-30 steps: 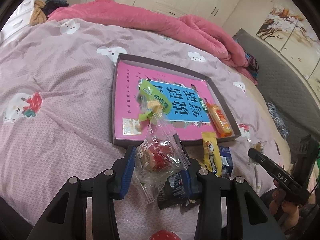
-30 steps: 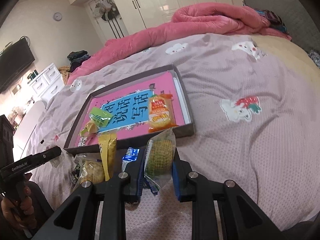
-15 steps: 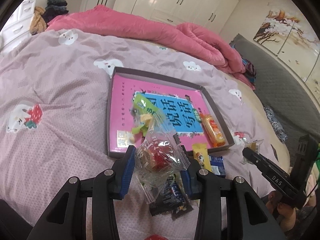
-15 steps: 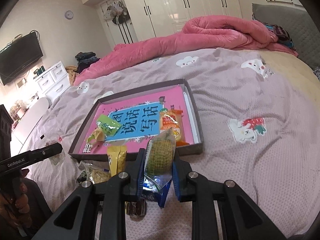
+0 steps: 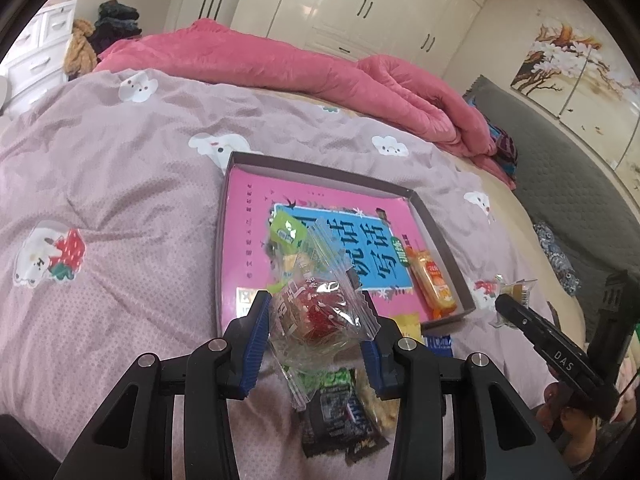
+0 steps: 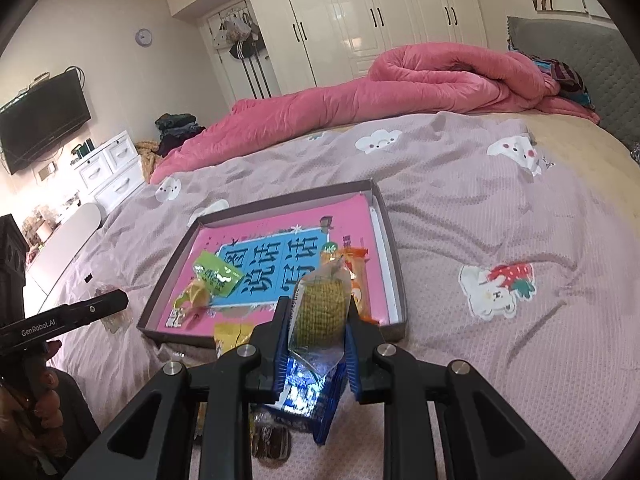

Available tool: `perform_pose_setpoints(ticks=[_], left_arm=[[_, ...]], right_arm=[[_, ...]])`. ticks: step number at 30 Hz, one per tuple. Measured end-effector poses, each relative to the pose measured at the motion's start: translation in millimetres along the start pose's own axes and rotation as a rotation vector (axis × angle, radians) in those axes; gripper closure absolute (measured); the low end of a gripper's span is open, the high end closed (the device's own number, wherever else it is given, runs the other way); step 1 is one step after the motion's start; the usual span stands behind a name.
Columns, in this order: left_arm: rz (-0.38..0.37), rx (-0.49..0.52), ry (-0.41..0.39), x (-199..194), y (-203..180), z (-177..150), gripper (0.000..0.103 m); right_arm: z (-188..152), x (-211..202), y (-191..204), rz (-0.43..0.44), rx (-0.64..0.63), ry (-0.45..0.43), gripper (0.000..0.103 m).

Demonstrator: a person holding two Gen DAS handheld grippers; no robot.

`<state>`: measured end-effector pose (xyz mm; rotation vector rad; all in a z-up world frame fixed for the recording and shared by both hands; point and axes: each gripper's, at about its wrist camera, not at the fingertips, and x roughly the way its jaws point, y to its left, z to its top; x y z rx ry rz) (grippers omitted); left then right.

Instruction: Organize snacks

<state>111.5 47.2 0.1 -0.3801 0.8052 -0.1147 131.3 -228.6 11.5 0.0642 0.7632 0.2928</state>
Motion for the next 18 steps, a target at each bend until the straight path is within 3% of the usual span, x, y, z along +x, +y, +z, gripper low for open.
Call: perform_pose_setpoints(ticks=[18], left_arm=[[0.000,0.011,0.011,36,-13,18,0.060]], right_arm=[[21,27,-15,-0.035,-0.002,0.003,0.079]])
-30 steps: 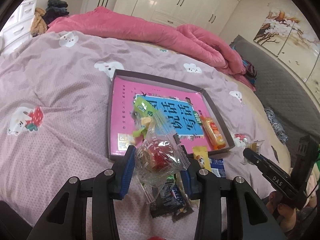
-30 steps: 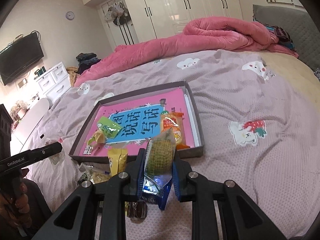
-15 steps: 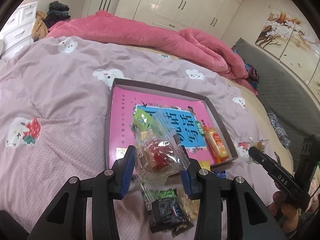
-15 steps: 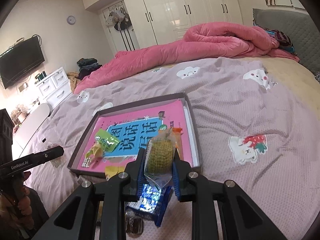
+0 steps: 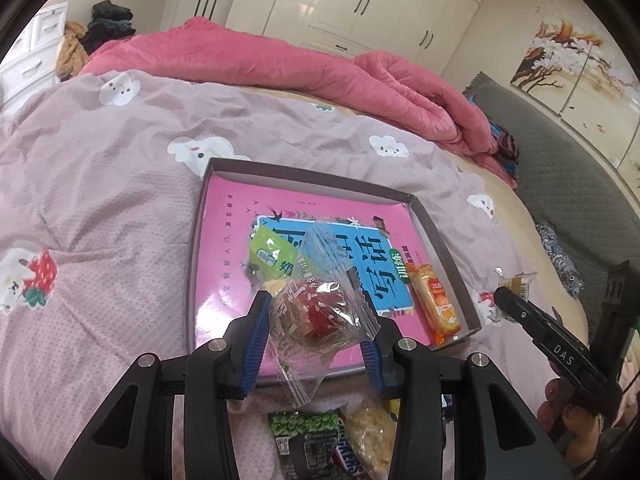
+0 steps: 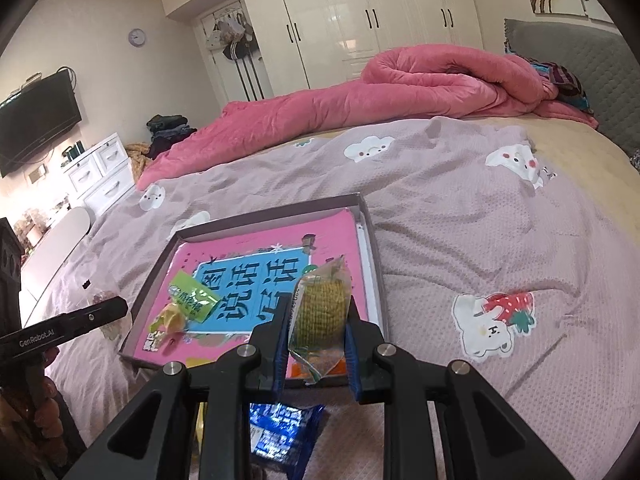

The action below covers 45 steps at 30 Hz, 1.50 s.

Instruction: Organize snacks

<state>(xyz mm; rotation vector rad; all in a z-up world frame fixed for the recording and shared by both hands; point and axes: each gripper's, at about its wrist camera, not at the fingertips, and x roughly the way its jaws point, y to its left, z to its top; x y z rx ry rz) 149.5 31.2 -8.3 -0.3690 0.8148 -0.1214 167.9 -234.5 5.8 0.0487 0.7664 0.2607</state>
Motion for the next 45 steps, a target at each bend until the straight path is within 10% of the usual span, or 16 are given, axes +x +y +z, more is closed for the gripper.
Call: perform_pose_setpoints(ticks=[45], left_arm=[[-0.037,0.085,0.144,83,-25,5,0.060]], right_arm=[[-4,58,-8,-0.009,-0.006,0.143,0.079]])
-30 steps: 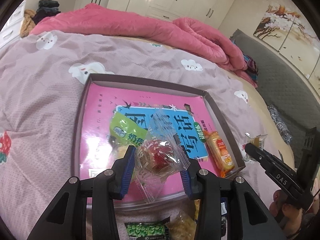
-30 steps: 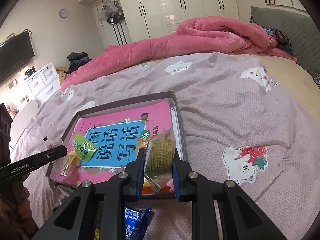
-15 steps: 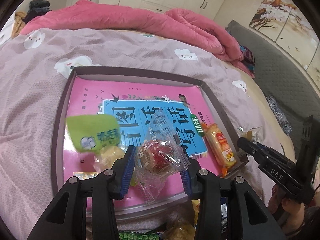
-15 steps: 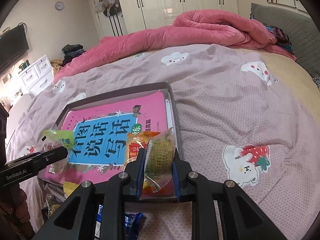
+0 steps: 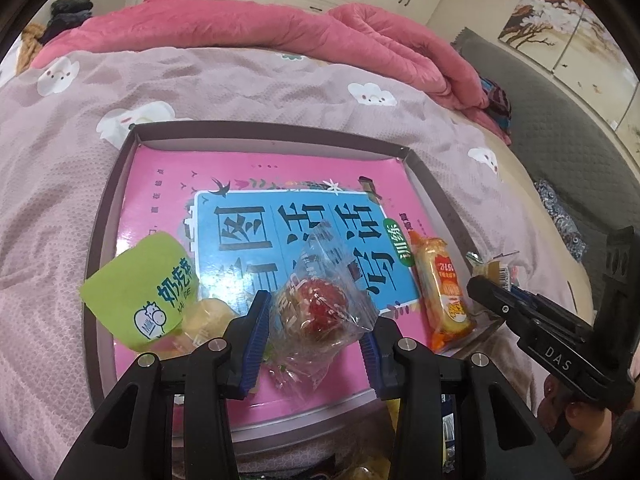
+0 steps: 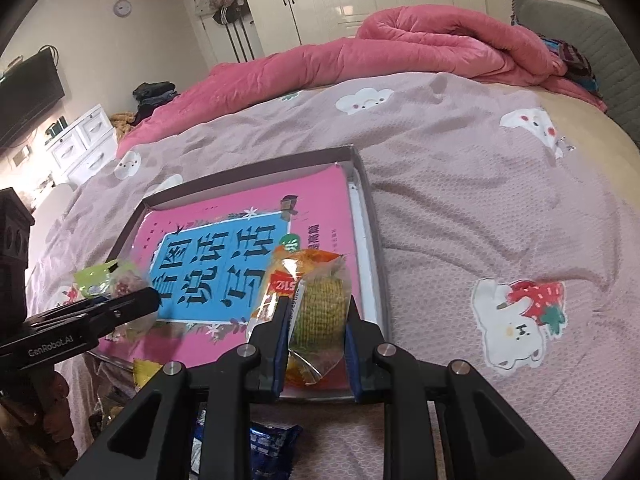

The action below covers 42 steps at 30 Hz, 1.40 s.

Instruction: Organize snacks

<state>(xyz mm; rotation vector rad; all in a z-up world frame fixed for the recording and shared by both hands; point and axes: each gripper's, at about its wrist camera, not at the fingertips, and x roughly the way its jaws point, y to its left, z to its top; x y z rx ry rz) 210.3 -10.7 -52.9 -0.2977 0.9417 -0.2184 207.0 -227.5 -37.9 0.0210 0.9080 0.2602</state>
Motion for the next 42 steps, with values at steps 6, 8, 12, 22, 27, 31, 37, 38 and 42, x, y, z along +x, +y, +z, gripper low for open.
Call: perform_pose_setpoints(ticks=[6,8,12,22,27,31,37,38,42], left_arm=[[0.002,0.020,0.008,0,-4,0,0.060],[-0.003,0.021,0.012,1,-5,0,0.060],[-0.019,0.015,0.030,4,-5,-2,0.060],[-0.022,0.023,0.034,4,-9,-5,0.060],[-0.025,0.015,0.036,4,-9,-4,0.059],[-0.030,0.003,0.039,5,-7,-4,0.059],[-0.033,0.006,0.038,5,-7,-4,0.059],[-0.032,0.006,0.038,5,-7,-4,0.059],[-0.034,0.004,0.040,5,-7,-5,0.059]], right_arm=[[-1,1,4,-0.014,-0.010,0.001,0.079],[-1,2,2,-0.037,-0.006,0.005,0.079],[-4,10,-8,-0.019,0.045,0.051,0.079],[-7,13,-1,0.013,0.029,0.059,0.079],[-7,13,-1,0.021,0.034,0.062,0.078],[-6,12,-4,0.020,0.046,0.061,0.078],[-6,11,-5,0.012,0.057,0.060,0.078],[-6,11,-5,0.010,0.060,0.061,0.078],[-6,10,-8,0.010,0.072,0.061,0.078]])
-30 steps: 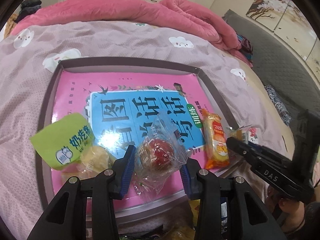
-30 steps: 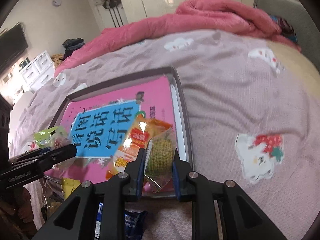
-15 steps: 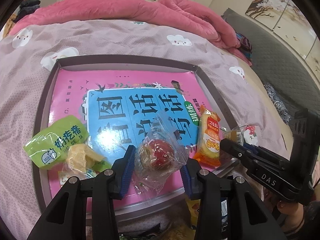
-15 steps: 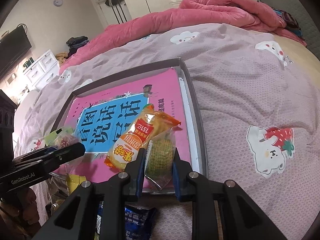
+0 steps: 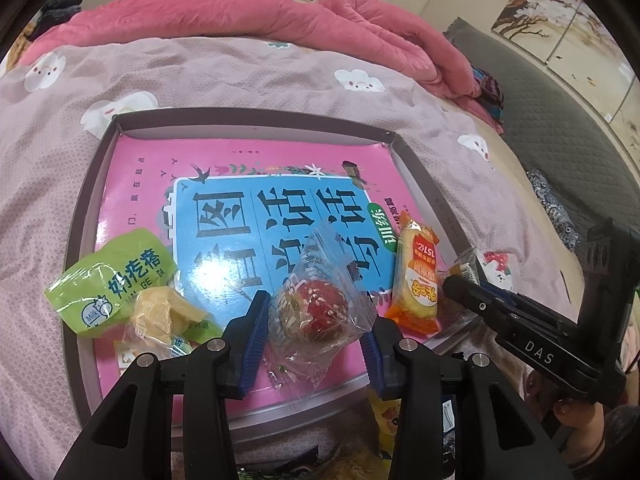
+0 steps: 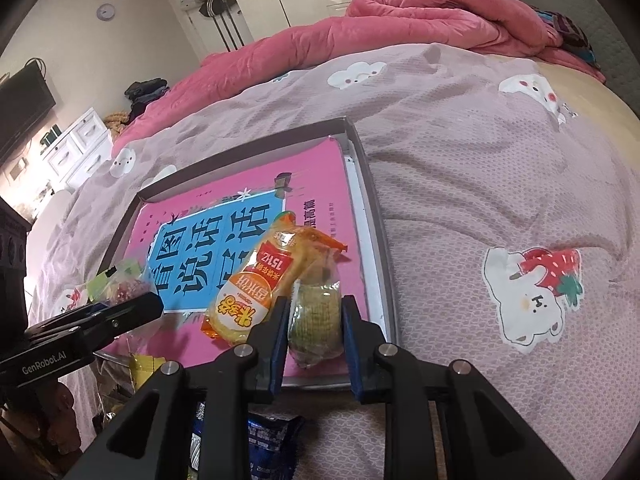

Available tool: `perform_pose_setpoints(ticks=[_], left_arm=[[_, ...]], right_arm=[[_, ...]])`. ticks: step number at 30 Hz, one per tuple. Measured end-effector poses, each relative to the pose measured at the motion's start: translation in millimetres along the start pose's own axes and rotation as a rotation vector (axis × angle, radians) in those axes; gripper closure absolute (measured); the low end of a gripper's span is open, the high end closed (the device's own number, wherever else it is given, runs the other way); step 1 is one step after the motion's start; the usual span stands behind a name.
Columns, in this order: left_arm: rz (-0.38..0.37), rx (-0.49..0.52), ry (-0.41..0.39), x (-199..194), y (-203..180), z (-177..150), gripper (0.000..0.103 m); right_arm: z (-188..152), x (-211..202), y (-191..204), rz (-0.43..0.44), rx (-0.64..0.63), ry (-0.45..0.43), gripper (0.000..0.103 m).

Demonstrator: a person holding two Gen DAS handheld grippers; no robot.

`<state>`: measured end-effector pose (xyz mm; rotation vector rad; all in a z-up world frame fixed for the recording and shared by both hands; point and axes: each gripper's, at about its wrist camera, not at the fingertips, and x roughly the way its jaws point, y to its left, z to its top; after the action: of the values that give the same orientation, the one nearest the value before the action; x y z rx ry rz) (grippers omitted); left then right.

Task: Organize snacks
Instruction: 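Open the left tool over the workbook while the right tool opens to drop its packet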

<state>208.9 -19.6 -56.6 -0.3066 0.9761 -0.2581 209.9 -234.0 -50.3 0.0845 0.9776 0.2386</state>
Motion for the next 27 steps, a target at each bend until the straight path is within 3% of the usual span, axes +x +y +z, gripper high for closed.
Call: perform_pose_setpoints(ticks=[16,19,27], left_arm=[[0.009,0.000,-0.011,-3,2,1,0.052],[0.016,-0.003,-0.013,-4,2,2,0.043],[0.013,-0.015,-0.030,-11,5,4,0.041]], right_arm=[[2,-6,-3,-0.001,0.018,-0.016,0.077],[3,-8,-4,0.006,0.023,-0.024,0.074],[4,-12,-7,-0.001,0.034,-0.036,0.070]])
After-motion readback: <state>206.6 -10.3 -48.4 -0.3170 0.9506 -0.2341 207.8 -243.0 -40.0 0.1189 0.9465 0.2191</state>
